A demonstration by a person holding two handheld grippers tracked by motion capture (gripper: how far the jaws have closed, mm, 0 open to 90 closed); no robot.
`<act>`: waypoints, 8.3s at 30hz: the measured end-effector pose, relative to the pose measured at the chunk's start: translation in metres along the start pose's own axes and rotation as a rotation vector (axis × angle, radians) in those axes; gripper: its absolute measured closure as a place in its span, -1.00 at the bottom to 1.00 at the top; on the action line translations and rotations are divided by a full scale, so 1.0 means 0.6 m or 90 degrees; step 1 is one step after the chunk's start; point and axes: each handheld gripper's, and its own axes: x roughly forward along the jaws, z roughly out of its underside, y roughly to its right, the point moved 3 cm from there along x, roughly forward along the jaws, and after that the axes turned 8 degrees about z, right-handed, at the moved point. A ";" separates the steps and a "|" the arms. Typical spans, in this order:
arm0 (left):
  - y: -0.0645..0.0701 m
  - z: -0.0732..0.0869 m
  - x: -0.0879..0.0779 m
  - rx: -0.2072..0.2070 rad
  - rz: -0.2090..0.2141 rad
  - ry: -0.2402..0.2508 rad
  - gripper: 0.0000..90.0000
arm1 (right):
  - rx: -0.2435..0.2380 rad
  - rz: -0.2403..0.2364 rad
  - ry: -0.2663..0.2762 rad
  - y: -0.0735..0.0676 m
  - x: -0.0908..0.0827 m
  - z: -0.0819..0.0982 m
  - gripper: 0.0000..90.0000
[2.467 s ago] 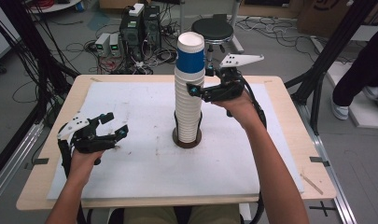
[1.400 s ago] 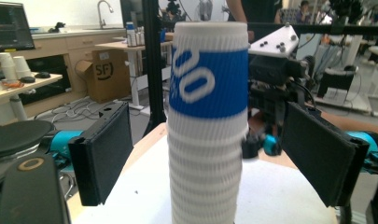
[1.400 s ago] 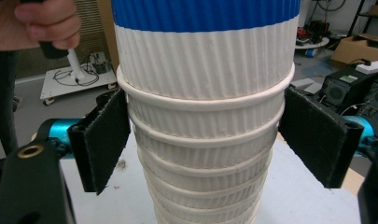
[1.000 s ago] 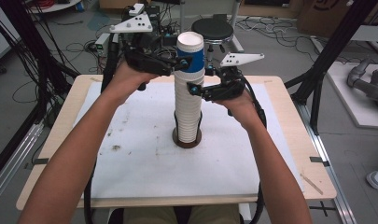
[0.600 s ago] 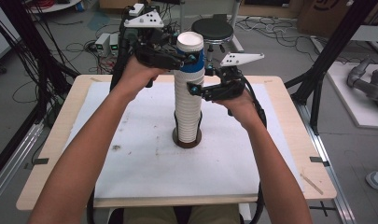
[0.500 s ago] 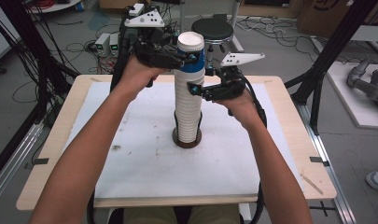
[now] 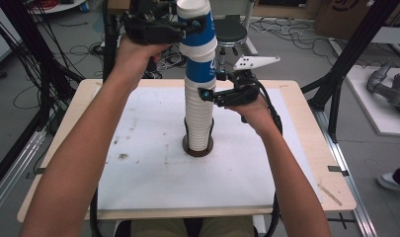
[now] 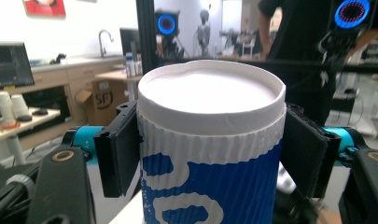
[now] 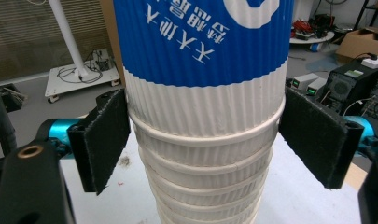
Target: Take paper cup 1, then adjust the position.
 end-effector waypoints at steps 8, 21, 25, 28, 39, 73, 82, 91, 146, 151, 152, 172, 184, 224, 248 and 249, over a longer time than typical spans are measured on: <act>-0.004 -0.007 -0.070 0.000 -0.026 0.005 -0.37 | -0.002 0.010 -0.004 0.000 -0.011 0.004 -0.63; -0.003 0.133 -0.182 -0.034 -0.068 -0.036 -0.38 | -0.005 0.024 -0.039 0.011 -0.072 0.056 -0.63; 0.010 0.174 -0.198 -0.037 -0.072 -0.048 -0.38 | -0.009 0.029 -0.049 0.009 -0.088 0.080 -0.63; 0.016 0.194 -0.205 -0.037 -0.074 -0.058 -0.38 | -0.012 0.038 -0.052 0.010 -0.100 0.101 -0.63; 0.041 0.314 -0.223 -0.076 -0.064 -0.070 -0.38 | 0.009 0.058 -0.063 0.001 -0.130 0.182 -0.63; 0.119 0.395 -0.189 -0.078 -0.024 -0.098 -0.39 | 0.027 0.024 -0.031 -0.055 -0.127 0.255 -0.63; 0.128 0.402 -0.172 -0.083 -0.015 -0.102 -0.39 | 0.033 -0.006 -0.032 -0.065 -0.129 0.262 -0.55; 0.138 0.404 -0.143 -0.080 0.017 -0.110 -0.39 | 0.018 -0.017 -0.019 -0.071 -0.128 0.264 -0.62; 0.180 0.403 -0.014 -0.085 0.163 -0.108 -0.38 | 0.019 -0.132 0.006 -0.134 -0.059 0.265 -0.70; 0.185 0.404 -0.009 -0.092 0.176 -0.102 -0.38 | 0.015 -0.136 0.006 -0.136 -0.053 0.265 -0.69; 0.185 0.405 -0.009 -0.093 0.177 -0.103 -0.38 | 0.017 -0.143 0.006 -0.136 -0.054 0.265 -0.65; 0.172 0.390 -0.024 -0.097 0.193 -0.209 -0.70 | -0.096 -0.140 -0.134 -0.128 -0.069 0.231 -0.42; 0.179 0.396 -0.017 -0.104 0.260 -0.254 -0.48 | -0.165 -0.164 -0.189 -0.144 -0.060 0.218 -0.43; 0.168 0.416 -0.036 -0.134 0.260 -0.053 -0.38 | 0.014 -0.191 0.062 -0.124 -0.065 0.255 -0.72; 0.172 0.403 -0.031 -0.117 0.249 -0.200 -0.64 | -0.052 -0.198 -0.075 -0.110 -0.090 0.238 -0.48; 0.171 0.402 -0.030 -0.116 0.249 -0.206 -0.64 | -0.065 -0.194 -0.090 -0.109 -0.091 0.234 -0.48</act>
